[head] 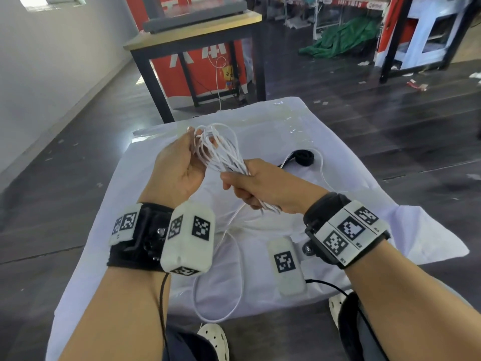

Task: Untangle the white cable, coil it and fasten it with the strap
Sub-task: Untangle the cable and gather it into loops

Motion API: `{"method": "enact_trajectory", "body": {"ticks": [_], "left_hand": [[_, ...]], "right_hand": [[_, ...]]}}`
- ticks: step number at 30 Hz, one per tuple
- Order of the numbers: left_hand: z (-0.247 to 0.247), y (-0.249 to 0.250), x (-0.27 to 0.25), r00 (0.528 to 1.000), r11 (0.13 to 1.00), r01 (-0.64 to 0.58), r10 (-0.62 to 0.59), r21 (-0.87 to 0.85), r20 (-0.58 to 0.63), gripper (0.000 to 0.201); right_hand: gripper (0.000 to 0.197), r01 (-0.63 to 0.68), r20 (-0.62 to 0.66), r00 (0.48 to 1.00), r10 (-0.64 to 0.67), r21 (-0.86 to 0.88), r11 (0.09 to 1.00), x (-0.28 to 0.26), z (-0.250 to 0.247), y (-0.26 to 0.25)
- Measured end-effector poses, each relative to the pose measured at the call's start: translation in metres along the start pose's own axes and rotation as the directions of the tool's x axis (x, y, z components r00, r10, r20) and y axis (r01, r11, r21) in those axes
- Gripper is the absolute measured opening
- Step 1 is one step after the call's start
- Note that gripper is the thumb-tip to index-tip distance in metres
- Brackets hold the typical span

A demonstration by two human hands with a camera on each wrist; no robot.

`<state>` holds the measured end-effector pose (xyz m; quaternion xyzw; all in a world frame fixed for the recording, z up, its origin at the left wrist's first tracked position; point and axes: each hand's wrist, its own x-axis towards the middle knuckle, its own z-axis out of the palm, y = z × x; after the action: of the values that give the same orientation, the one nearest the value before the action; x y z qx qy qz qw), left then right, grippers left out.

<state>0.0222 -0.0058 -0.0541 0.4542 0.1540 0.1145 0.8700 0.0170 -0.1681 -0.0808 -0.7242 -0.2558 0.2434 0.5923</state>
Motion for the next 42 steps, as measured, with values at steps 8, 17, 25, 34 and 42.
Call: {"method": "enact_trajectory", "body": {"ticks": [8,17,25,34,42], "left_hand": [[0.007,-0.011,-0.011,0.974,0.653,-0.200,0.052,0.730,0.220,0.028],[0.005,-0.026,-0.036,0.650,0.326,-0.356,-0.587,0.876,0.483,0.029],[0.007,0.005,-0.047,0.626,0.476,-0.322,-0.541,0.818,0.561,0.018],[0.001,0.008,-0.023,0.976,0.735,-0.136,-0.017,0.665,0.219,0.016],[0.009,-0.003,-0.023,0.992,0.849,-0.047,-0.022,0.526,0.124,0.014]], "right_hand": [[0.028,0.130,-0.421,0.905,0.059,0.407,0.904,0.008,-0.018,0.000],[0.030,0.162,-0.796,0.605,-0.018,0.101,0.982,0.005,-0.045,0.005],[0.038,-0.193,-0.617,0.773,-0.149,-0.452,0.871,0.004,-0.047,0.016],[0.047,-0.223,-0.333,0.939,0.088,-0.393,0.892,-0.001,-0.024,0.006],[0.073,-0.229,-0.234,0.954,0.185,-0.176,0.957,0.001,-0.010,0.001]]}}
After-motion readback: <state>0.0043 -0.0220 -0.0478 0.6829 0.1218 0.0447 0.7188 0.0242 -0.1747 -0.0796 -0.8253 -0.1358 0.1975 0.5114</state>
